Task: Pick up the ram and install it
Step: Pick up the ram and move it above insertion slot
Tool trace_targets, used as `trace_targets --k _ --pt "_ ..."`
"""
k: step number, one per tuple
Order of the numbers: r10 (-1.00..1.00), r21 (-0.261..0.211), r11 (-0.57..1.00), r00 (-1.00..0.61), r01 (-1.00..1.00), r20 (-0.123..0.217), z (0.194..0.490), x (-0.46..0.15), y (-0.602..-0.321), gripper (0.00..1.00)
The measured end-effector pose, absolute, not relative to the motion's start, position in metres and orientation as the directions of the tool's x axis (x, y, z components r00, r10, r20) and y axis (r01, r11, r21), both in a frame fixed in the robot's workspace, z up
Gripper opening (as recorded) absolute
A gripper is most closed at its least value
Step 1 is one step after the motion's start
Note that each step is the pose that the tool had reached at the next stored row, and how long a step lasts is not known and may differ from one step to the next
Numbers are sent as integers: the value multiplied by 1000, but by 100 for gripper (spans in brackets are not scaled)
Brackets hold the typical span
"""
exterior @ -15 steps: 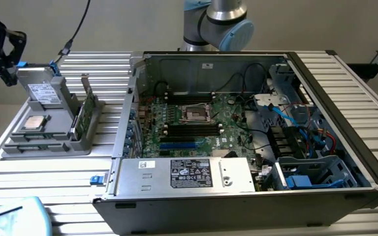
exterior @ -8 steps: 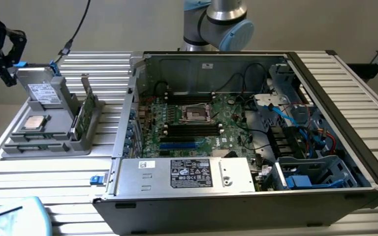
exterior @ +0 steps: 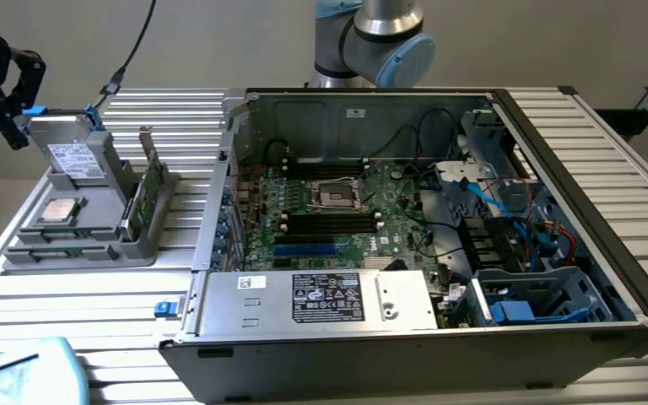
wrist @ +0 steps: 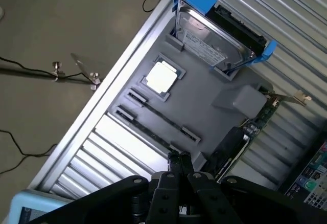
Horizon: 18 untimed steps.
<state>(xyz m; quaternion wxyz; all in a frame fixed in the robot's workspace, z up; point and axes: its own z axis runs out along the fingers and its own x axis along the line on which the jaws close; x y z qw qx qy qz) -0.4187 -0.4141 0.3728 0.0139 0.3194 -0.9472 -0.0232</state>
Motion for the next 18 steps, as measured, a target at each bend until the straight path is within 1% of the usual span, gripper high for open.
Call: trace_targets --k 18 --pt "-830 53 557 -558 -829 11 369 -419 -414 11"
